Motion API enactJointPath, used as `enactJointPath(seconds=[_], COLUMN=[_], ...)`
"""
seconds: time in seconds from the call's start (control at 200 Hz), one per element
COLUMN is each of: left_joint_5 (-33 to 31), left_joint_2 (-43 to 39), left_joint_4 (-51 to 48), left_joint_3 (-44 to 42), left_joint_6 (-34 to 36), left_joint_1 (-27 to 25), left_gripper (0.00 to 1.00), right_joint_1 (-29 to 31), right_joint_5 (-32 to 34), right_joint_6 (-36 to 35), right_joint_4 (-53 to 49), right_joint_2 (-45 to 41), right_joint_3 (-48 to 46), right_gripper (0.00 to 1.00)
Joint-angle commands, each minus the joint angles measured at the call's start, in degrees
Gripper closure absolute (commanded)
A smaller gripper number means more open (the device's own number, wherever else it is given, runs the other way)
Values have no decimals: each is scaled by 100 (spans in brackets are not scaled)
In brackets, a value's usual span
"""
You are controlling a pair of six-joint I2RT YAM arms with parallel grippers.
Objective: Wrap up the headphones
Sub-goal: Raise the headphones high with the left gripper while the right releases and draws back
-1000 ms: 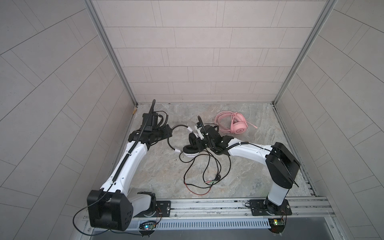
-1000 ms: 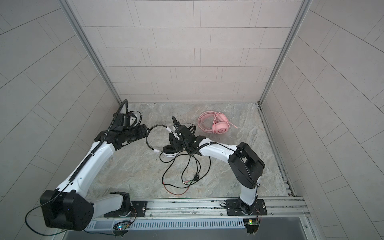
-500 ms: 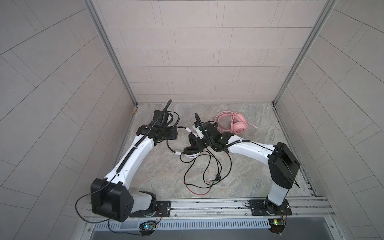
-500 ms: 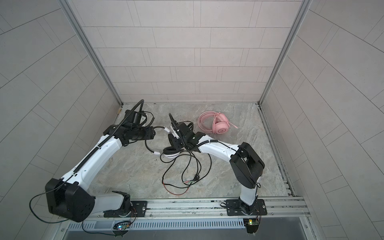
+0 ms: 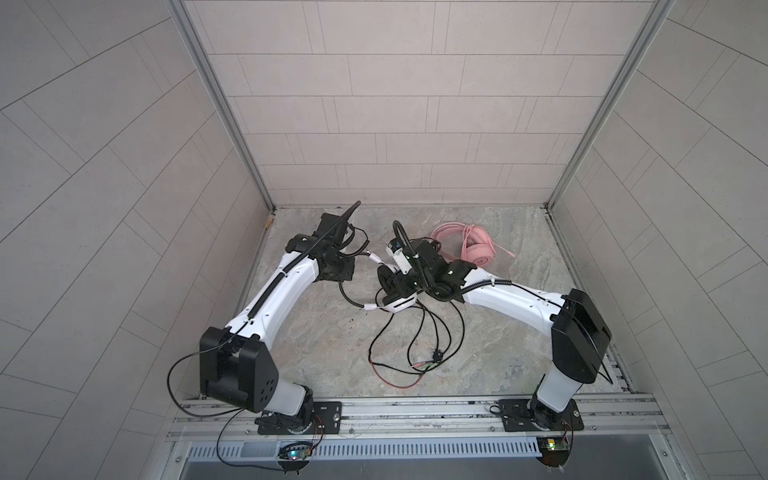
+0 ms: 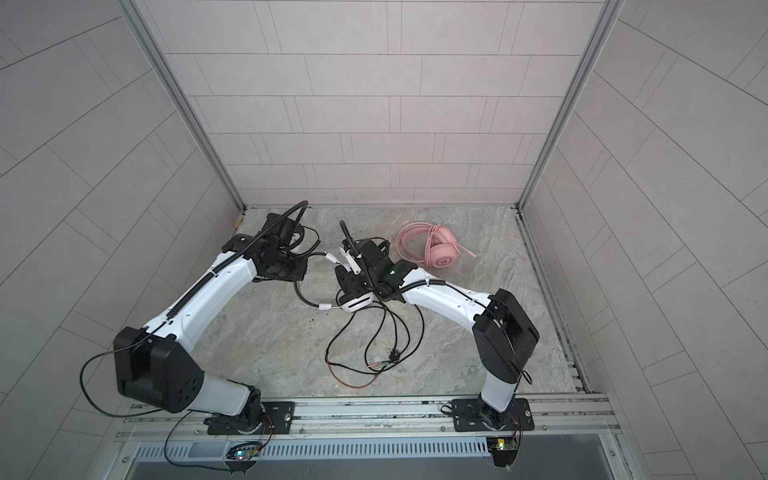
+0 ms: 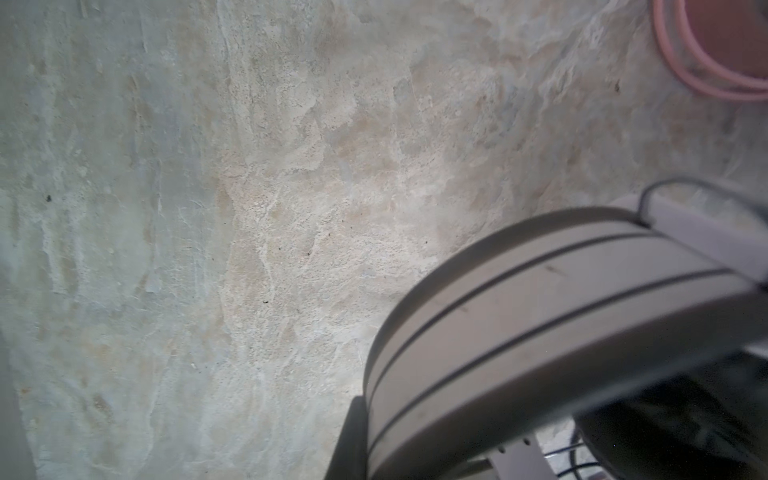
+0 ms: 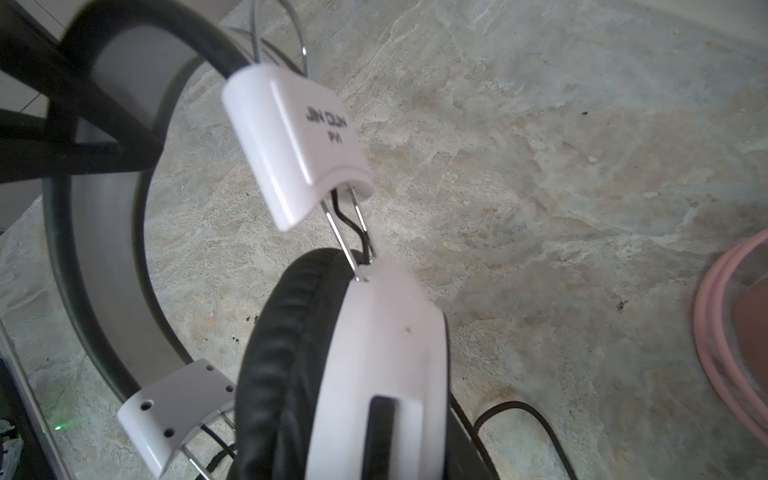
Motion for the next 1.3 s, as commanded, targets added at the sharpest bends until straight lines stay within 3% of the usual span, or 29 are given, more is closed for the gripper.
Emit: enactJointPath(seconds=[0.0,0.14,0.255,0.435,0.62,0.801,0.961,1.296], left_joint_5=[-258,-659,-804,379,795,1728,2323,2828], left_joint_2=[-89,-315,-528,-913,-1264,-1215,-958,-737], left_joint_4=[28,45,120,647,1068,1286,1084,773], left_joint_3=[168,160,116,-49,29,453,1157,2218], left_joint_6=[-94,-2,59,-178,-316,-730,-951,-1289], left_joint_1=[100,127,291,930,1161,1515,1601,1655], left_gripper=[100,100,100,100,100,100,100,100], right_joint_1=[-27,-218,-370,-779,-1367,-1713,-1713,-1680], right_joint_5=[-561,-790,-793,-773,-800,-888,-1263,-2062], right_joint_6=[-48,54,39,-79,-25,89,118,474], right_joint_4=[289,285,217,99,353,733,1019,2139], right_joint_2=[-545,-893,-1274,-2045,-2799,-3305,-3111,-2624], right_joint_3=[145,19,-108,-538,-1444,-2387,-2727,-3220], right_gripper=[54,38,33,30,27,25,25,24])
